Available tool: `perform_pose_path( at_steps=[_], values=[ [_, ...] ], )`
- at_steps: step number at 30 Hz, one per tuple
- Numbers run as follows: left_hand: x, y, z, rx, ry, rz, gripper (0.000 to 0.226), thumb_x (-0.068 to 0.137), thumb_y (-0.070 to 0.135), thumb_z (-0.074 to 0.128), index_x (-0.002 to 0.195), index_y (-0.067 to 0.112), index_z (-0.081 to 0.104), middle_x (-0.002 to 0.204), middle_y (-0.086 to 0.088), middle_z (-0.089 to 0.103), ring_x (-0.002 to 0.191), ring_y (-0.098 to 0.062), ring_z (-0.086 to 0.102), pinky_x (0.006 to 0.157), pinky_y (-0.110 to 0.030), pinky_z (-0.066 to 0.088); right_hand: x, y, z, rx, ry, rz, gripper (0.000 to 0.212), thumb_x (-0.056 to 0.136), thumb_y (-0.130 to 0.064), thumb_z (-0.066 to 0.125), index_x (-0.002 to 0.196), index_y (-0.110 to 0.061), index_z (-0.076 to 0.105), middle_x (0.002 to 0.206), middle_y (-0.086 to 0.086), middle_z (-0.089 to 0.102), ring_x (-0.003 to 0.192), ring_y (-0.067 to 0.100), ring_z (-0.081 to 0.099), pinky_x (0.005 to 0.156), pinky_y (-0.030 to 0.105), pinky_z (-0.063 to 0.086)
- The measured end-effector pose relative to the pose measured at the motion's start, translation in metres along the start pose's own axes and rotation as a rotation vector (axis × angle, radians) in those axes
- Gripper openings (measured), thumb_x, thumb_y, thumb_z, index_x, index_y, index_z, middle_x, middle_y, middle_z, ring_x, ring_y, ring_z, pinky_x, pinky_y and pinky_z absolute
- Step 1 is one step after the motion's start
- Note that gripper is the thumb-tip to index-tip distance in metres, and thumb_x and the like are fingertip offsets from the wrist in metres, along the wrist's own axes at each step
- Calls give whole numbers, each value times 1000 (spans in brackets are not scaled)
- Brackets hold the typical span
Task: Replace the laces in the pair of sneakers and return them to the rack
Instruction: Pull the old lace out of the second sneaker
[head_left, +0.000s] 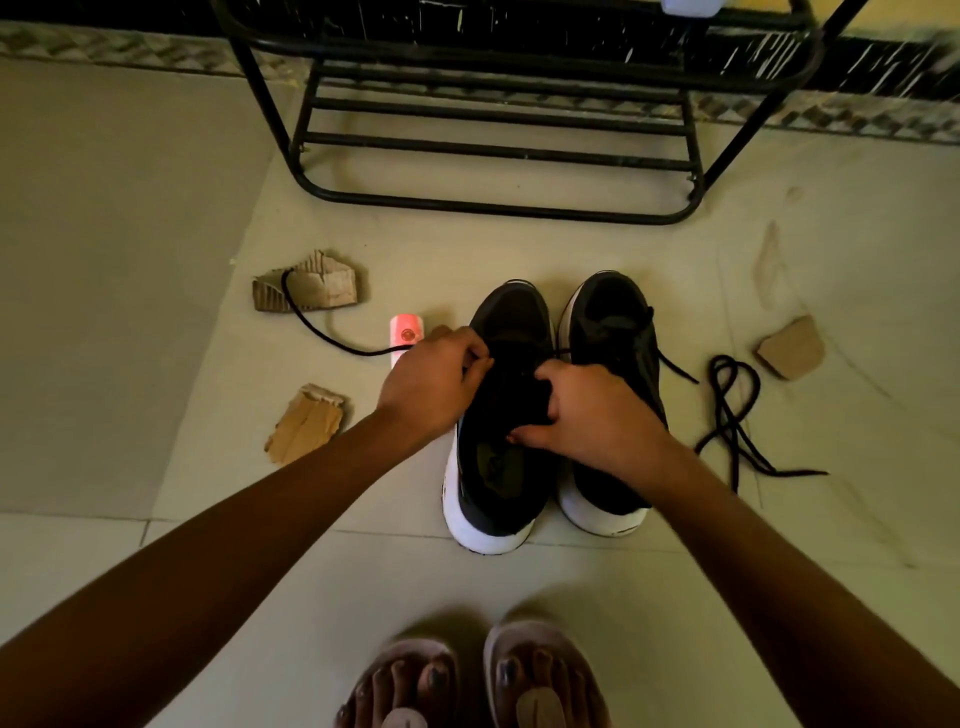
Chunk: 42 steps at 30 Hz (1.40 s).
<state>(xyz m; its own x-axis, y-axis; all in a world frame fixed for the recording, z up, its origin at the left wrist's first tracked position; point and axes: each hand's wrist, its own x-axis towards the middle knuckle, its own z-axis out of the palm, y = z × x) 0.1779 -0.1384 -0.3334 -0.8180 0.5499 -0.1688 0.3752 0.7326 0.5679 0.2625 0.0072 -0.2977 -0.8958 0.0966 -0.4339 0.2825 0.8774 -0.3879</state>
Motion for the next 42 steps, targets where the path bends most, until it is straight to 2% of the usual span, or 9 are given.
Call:
perform_pose_path(
  at_steps=[3, 7, 18, 23, 27, 32, 34, 38, 42],
  values=[
    [7, 0, 7, -24, -17, 23, 16, 93, 24, 55, 103, 13, 60, 102, -7, 61, 83, -19, 58, 70, -24, 41, 2, -2, 15, -110, 115, -21, 36, 81, -40, 64, 103, -14, 51, 94, 5, 61, 85, 24, 61, 71, 33, 51],
    [14, 5, 10, 12, -34, 35, 15, 93, 19, 52, 99, 8, 59, 105, -12, 59, 91, -27, 59, 75, -31, 44, 3, -1, 21, -112, 155, -60, 25, 85, -34, 58, 93, -14, 45, 87, 3, 53, 82, 26, 59, 65, 30, 43],
    [19, 10, 6, 94, -81, 25, 19, 94, 17, 47, 106, 3, 55, 108, -16, 56, 94, -30, 57, 79, -34, 42, -1, -8, 25, -98, 185, -38, 20, 89, -24, 51, 100, -8, 52, 83, 5, 51, 78, 28, 60, 65, 31, 47],
    [18, 14, 4, 88, -20, 29, 16, 94, 15, 46, 103, 4, 53, 101, -15, 61, 90, -31, 59, 74, -34, 43, 0, -13, 25, -144, 173, -12, 17, 93, -22, 47, 99, -7, 53, 80, 4, 47, 78, 27, 61, 65, 30, 46],
    [21, 7, 1, -95, -9, 11, 7, 90, 10, 51, 97, 7, 53, 96, -13, 65, 89, -28, 61, 81, -39, 49, -1, -17, 26, -145, 159, 8, 17, 94, -23, 47, 99, -9, 55, 78, 3, 47, 73, 24, 59, 67, 31, 49],
    [13, 8, 7, -272, 66, 76, 14, 91, 5, 50, 92, 13, 39, 79, 0, 52, 74, -19, 53, 66, -26, 40, -3, -17, 25, -157, 168, 12, 14, 94, -20, 46, 96, -9, 54, 76, 3, 45, 67, 22, 50, 62, 30, 44],
    [11, 10, 10, -349, 45, 85, 14, 91, 4, 50, 93, 13, 38, 80, 3, 51, 77, -19, 54, 70, -28, 44, -3, -18, 25, -158, 168, 18, 14, 94, -20, 46, 95, -9, 54, 77, 3, 45, 67, 23, 52, 61, 29, 44],
    [11, 12, 10, -515, 31, 41, 24, 92, 3, 47, 86, 23, 35, 83, -6, 53, 80, -22, 61, 77, -37, 51, -2, -17, 24, -140, 162, 46, 13, 94, -21, 47, 94, -10, 55, 77, 3, 48, 76, 26, 62, 64, 31, 49],
    [11, 10, 7, -556, 6, 21, 17, 95, 2, 42, 92, 17, 35, 77, 2, 50, 71, -8, 57, 71, -25, 49, -2, -18, 24, -130, 154, 58, 14, 95, -20, 46, 95, -10, 56, 76, 3, 47, 77, 27, 62, 65, 32, 49]
  ],
)
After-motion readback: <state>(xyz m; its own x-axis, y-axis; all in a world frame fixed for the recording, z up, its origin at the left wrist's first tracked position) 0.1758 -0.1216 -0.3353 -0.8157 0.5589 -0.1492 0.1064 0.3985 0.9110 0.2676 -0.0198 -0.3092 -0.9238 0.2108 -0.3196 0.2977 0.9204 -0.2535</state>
